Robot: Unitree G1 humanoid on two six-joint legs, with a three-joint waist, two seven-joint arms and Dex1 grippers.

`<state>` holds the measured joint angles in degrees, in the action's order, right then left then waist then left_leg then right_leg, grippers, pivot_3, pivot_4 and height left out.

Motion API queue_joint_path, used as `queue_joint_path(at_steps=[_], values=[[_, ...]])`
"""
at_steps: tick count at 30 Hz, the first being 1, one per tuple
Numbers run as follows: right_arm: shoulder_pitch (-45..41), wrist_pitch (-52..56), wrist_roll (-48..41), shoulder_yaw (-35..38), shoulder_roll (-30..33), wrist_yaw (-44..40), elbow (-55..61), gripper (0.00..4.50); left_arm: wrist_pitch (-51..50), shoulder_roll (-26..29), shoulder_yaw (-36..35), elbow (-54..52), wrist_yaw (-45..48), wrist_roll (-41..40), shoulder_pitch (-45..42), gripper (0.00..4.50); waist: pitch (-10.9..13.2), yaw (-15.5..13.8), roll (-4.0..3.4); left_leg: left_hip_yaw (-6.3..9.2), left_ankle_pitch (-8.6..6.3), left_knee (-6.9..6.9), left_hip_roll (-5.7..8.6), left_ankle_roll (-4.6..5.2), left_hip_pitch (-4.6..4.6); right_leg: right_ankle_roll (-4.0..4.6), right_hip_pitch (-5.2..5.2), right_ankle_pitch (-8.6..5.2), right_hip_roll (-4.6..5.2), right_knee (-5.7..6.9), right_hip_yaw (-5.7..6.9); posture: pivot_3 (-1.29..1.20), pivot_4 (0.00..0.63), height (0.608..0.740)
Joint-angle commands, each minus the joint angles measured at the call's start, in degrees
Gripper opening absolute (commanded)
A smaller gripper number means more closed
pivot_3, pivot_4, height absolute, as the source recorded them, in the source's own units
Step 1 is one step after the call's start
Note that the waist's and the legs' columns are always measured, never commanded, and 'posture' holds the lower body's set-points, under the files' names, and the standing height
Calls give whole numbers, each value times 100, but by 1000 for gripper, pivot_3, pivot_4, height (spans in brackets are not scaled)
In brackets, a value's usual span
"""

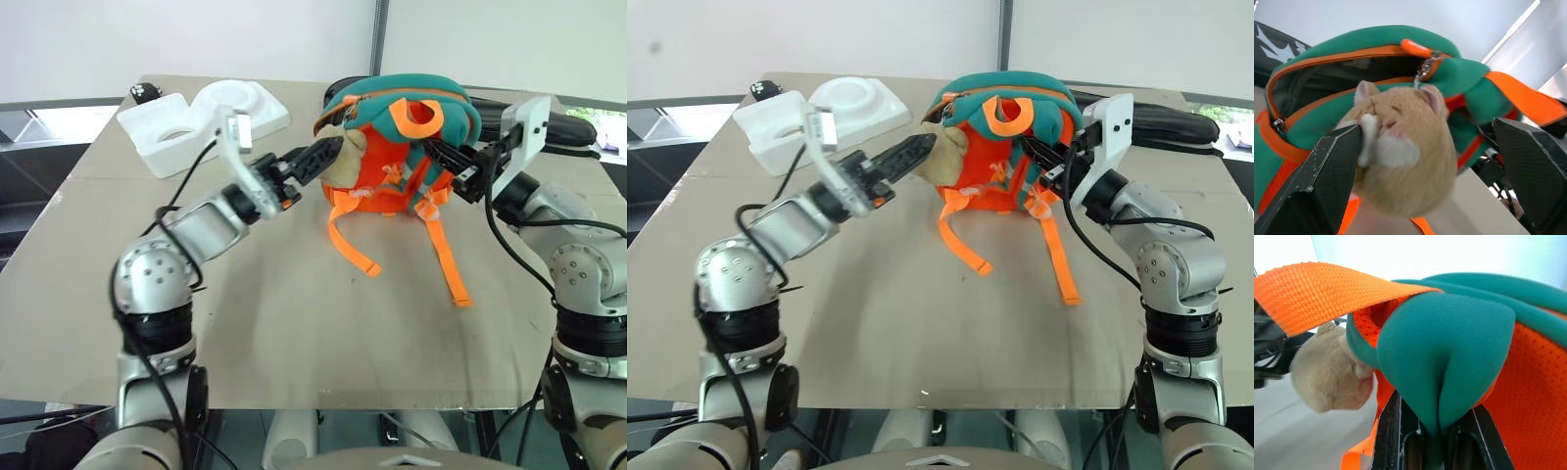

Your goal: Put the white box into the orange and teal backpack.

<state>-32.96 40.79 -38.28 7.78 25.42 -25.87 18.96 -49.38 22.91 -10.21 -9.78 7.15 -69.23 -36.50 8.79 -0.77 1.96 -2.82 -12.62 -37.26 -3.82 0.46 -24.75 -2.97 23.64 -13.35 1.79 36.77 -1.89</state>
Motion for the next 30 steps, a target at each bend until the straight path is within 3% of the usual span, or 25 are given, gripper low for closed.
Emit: queue_joint_path(at_steps=[1,9,17,22,27,30], values=[[20,-58,-108,232,100,22,368,0,106,-38,254,84,305,510,-210,3663,0,5,0,0,0,1,0,0,0,0,0,0,0,0,0,0,150,740],[1,-85,-42,475,59,450,287,0,348,267,126,86,1136,1205,-216,134,0,7,-1,0,0,2,0,0,0,0,1,0,0,0,0,0,150,740],[-404,-311,149,947,-120,1276,-341,0,915,1156,-471,674,1796,1967,-296,52,2,19,-4,0,0,3,0,0,2,0,2,-1,-1,2,0,0,150,740],[-611,-513,297,1150,-148,1691,-697,0,1313,1295,-542,1167,1659,2652,-100,52,3,11,-6,-2,0,5,0,0,-3,0,2,-1,2,-3,1,0,150,740],[-842,-643,227,1482,-228,2208,-924,0,1726,1515,357,1656,1681,4010,794,52,4,29,-8,-4,0,8,-1,0,-1,0,4,-1,2,-3,-1,0,150,740],[-900,-706,225,1635,-116,2399,-1033,0,2001,1315,690,2291,1408,4528,1066,52,3,28,-8,-6,0,10,-2,0,3,1,4,-1,3,1,-2,0,150,740]])
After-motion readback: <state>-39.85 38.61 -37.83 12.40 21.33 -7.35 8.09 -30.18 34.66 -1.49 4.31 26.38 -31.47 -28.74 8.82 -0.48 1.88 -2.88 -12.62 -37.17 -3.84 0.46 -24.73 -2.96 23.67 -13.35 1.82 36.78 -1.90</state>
